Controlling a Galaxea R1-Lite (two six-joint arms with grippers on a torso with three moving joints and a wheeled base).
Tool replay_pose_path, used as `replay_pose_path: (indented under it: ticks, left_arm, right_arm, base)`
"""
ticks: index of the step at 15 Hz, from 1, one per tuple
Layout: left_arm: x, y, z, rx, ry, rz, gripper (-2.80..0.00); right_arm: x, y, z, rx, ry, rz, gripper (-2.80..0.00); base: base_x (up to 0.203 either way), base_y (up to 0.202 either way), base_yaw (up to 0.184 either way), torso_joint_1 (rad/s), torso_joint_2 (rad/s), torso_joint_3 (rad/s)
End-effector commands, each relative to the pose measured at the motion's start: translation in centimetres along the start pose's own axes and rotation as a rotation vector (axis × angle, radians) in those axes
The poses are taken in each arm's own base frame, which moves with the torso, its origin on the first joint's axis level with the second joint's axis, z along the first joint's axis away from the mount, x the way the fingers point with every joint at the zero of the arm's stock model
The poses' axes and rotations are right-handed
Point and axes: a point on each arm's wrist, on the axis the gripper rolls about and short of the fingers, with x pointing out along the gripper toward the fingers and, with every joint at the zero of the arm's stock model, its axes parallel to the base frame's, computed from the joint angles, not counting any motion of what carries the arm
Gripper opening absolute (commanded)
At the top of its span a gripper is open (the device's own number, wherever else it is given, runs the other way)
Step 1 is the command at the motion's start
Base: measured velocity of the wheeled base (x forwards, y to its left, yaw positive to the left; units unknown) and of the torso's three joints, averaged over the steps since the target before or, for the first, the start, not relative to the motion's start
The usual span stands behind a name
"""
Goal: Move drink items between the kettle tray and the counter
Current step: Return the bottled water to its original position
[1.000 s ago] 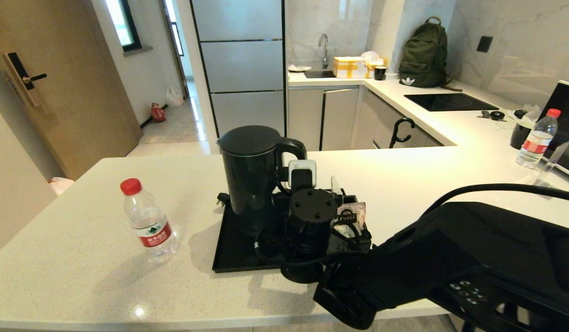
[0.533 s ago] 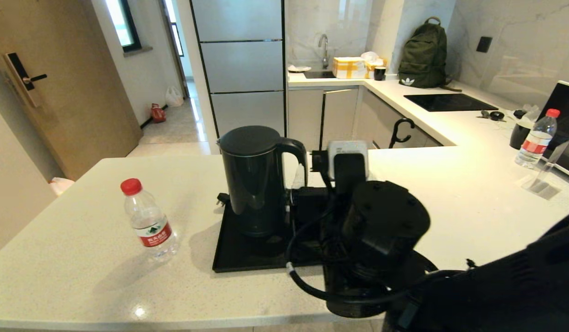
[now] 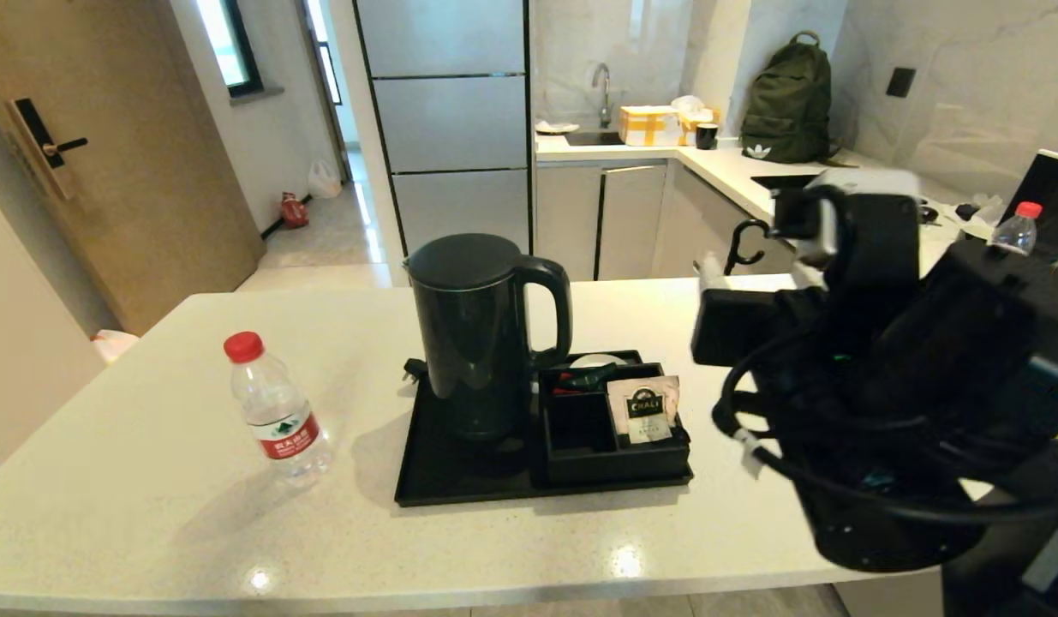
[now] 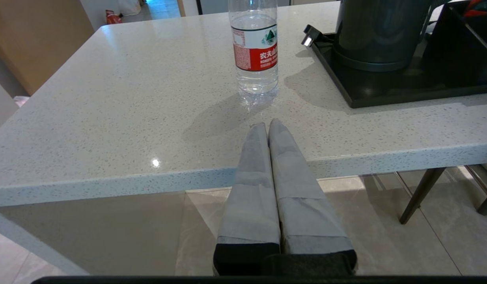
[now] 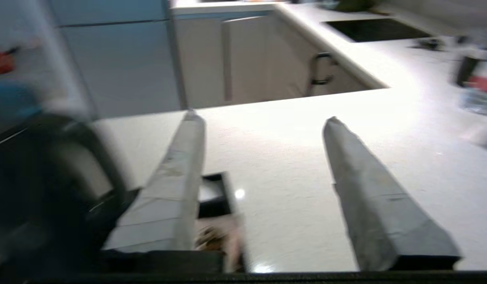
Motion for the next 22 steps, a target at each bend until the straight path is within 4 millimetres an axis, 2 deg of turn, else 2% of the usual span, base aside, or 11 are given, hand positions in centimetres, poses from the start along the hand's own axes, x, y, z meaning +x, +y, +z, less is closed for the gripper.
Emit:
replay_pose_path:
  ticks: [1,3,4,6,9,12,14,16,18,20,22]
  left_arm:
    - [0.0,0.0,0.0,0.001,-0.001,0.002,-2.80]
    - [0.0,0.0,0.0,0.001,-0.001,0.000,-2.80]
    - [0.0,0.0,0.0,0.001,-0.001,0.002,-2.80]
    - [0.0,0.0,0.0,0.001,-0.001,0.000,-2.80]
    - [0.0,0.0,0.0,0.001,-0.001,0.000,-2.80]
    - [0.0,0.0,0.0,0.001,0.001,0.000,-2.80]
    - [0.0,0.0,0.0,0.001,0.001,0.000,-2.80]
    - [0.0,0.0,0.0,0.001,-0.001,0.000,-2.80]
    - [0.0,0.0,0.0,0.001,-0.001,0.001,-2.80]
    - [0.0,0.0,0.0,0.001,-0.001,0.000,-2.80]
    - [0.0,0.0,0.0,0.001,-0.001,0.000,-2.80]
  right_arm:
    - [2.1,-5.1,2.4,0.050,-0.039,-0.160,-2.80]
    - [4.2,-12.2,4.2,0.035,-0.061,-0.394,-2.80]
    - [3.5,-15.6,5.5,0.041,-0.083,-0.495,-2.80]
    - [-2.7,-21.8,8.9,0.081,-0.154,-0.625,-2.80]
    - [-12.8,-26.8,10.2,0.036,-0.129,-0.734,-2.80]
    - [-21.9,-29.0,10.9,-0.046,-0.049,-0.838,-2.80]
    - [-26.7,-29.1,9.4,-0.051,-0.054,-0.905,-2.80]
    - [-26.8,-28.9,7.3,-0.050,-0.019,-0.904,-2.80]
    - [-26.3,-29.6,6.0,-0.038,-0.003,-0.794,-2.80]
    - [-25.0,-28.9,2.4,-0.035,0.057,-0.653,-2.80]
    - [-24.1,-27.9,-2.7,-0.034,0.125,-0.342,-2.80]
  base:
    - [0.000,0.000,0.000,0.000,0.00,0.000]
    - [0.000,0.000,0.000,0.000,0.00,0.000]
    - [0.000,0.000,0.000,0.000,0.00,0.000]
    - [0.000,0.000,0.000,0.000,0.00,0.000]
    - [0.000,0.000,0.000,0.000,0.00,0.000]
    - [0.000,0.000,0.000,0.000,0.00,0.000]
    - [0.000,0.000,0.000,0.000,0.00,0.000]
    - [0.000,0.000,0.000,0.000,0.00,0.000]
    - [0.000,0.000,0.000,0.000,0.00,0.000]
    - [0.000,0.000,0.000,0.000,0.00,0.000]
    - [0.000,0.000,0.000,0.000,0.00,0.000]
